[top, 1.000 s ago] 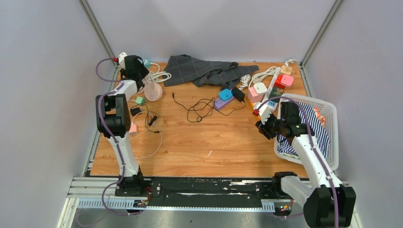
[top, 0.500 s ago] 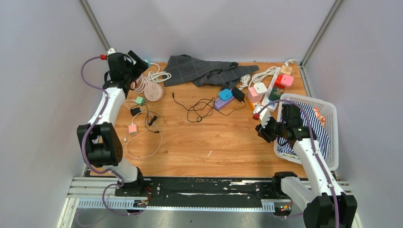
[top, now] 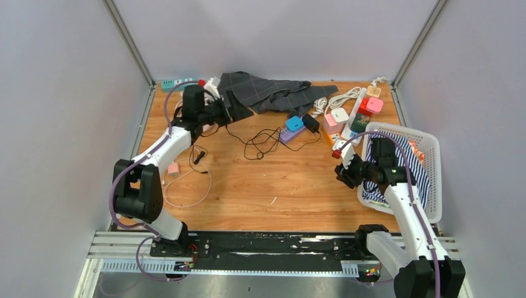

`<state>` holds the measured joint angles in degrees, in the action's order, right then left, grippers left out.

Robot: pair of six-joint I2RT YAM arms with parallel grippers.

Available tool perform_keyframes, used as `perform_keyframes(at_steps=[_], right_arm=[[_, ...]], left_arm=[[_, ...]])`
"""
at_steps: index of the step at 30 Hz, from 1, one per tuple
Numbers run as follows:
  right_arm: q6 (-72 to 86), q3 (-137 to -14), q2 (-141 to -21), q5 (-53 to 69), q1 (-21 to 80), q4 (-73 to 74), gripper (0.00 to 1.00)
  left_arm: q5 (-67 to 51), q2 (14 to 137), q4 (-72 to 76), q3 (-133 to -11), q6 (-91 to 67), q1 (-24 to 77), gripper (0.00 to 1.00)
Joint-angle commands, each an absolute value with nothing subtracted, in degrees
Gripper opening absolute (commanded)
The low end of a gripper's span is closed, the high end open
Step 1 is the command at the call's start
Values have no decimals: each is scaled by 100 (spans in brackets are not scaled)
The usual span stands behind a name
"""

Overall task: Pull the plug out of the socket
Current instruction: Move the socket to the center of the board.

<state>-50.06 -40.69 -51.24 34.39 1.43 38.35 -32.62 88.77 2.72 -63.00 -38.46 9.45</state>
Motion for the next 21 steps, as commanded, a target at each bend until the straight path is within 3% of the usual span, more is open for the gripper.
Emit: perform_keyframes(at_steps=[1,9,13,21], right_arm=[[-4674,-4408,-4810,3433,-117,3932,45],[-4010,-5207,-4566,4283,-232,4199,52],[-4261,-4577,-4479,5439,-696,4225,52],[-4157,-4314,-4563,5020,-892,3954,57]], left_arm=[[-3792,8738,404,-6437,-3210,1590,100],[-2642,8173,413,-6244,-1654,2642,100],[-2291,8327,422,-6295,-945,3140,100],[-1403,9445,454,-6811,-468,3884,100]])
